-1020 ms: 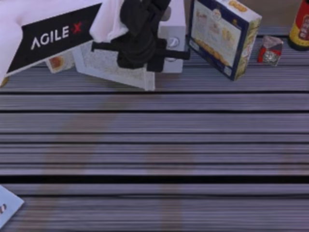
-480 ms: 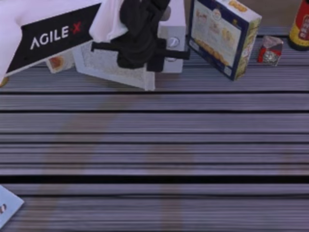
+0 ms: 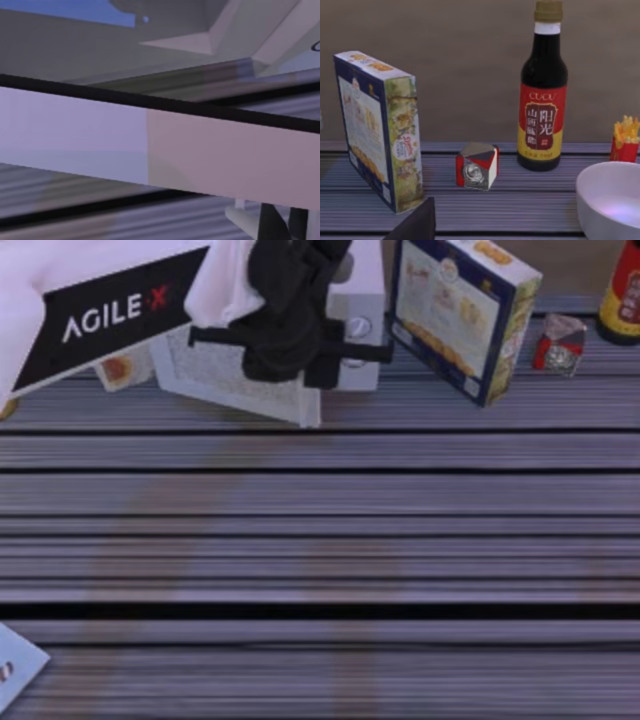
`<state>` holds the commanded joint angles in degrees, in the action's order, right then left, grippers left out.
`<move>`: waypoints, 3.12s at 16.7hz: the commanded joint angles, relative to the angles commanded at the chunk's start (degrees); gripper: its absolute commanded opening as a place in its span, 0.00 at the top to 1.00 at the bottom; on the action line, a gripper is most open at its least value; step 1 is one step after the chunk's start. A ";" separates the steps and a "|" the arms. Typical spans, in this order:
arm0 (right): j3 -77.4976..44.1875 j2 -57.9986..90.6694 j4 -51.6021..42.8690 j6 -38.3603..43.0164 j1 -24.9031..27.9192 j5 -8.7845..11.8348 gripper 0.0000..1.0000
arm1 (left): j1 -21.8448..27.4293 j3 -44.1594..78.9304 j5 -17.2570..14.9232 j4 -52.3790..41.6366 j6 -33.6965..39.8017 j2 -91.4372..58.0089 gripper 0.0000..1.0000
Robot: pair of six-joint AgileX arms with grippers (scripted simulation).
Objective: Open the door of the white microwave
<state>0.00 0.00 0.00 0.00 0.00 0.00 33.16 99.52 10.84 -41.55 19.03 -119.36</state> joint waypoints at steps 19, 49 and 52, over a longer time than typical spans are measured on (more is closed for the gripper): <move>0.00 0.00 0.00 0.00 0.00 0.00 0.00 | -1.21 -7.90 -3.64 3.68 -6.69 5.27 1.00; 0.00 0.00 0.00 0.00 0.00 0.00 0.00 | -2.98 -14.71 -7.78 6.30 -13.97 10.11 1.00; 0.00 0.00 0.00 0.00 0.00 0.00 0.00 | -2.98 -14.71 -7.78 6.30 -13.97 10.11 1.00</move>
<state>0.00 0.00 0.00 0.00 0.00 0.00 30.18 84.81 3.05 -35.25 5.06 -109.26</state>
